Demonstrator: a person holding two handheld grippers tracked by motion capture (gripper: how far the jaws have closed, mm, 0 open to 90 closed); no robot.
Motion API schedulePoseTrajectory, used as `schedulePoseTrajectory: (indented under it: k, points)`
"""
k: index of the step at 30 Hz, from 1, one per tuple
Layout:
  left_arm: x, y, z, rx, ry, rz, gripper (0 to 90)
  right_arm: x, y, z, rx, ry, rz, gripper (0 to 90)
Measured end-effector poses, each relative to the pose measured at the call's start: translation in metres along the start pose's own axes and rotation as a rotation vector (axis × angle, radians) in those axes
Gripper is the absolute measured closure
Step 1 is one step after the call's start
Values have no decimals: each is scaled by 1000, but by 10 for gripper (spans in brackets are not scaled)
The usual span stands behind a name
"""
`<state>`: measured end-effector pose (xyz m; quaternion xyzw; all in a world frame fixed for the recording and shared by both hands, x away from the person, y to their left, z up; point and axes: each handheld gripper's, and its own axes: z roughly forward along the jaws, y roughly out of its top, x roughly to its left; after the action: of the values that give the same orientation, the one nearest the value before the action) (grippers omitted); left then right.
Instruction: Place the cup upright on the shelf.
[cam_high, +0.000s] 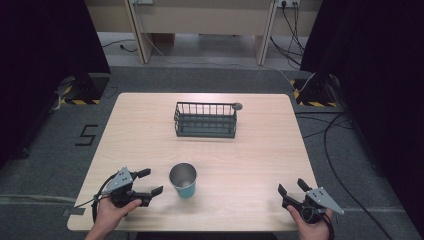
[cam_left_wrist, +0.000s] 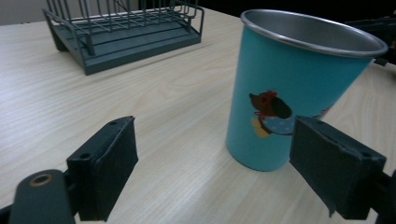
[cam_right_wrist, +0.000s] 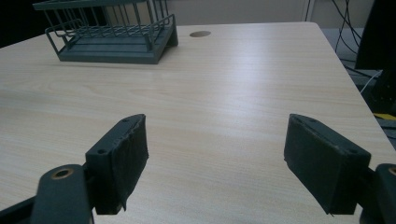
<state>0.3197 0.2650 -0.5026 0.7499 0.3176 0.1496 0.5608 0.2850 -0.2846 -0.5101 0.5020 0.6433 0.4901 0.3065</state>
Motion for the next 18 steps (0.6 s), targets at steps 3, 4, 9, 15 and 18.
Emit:
schedulePoseTrajectory:
  k: [3,4,9,15,18]
  points:
    - [-4,0,3,3,-20,5,144,0,0,0,1,-1,-1,225]
    - [-5,1,4,5,-24,8,144,0,0,0,1,-1,-2,225]
    - [-10,2,7,-5,-42,4,145,0,0,0,2,-2,-4,226]
    - [-19,4,15,5,-70,19,144,1,0,1,0,-2,-2,226]
    - [-22,6,20,13,-81,18,144,1,0,1,0,-3,0,226]
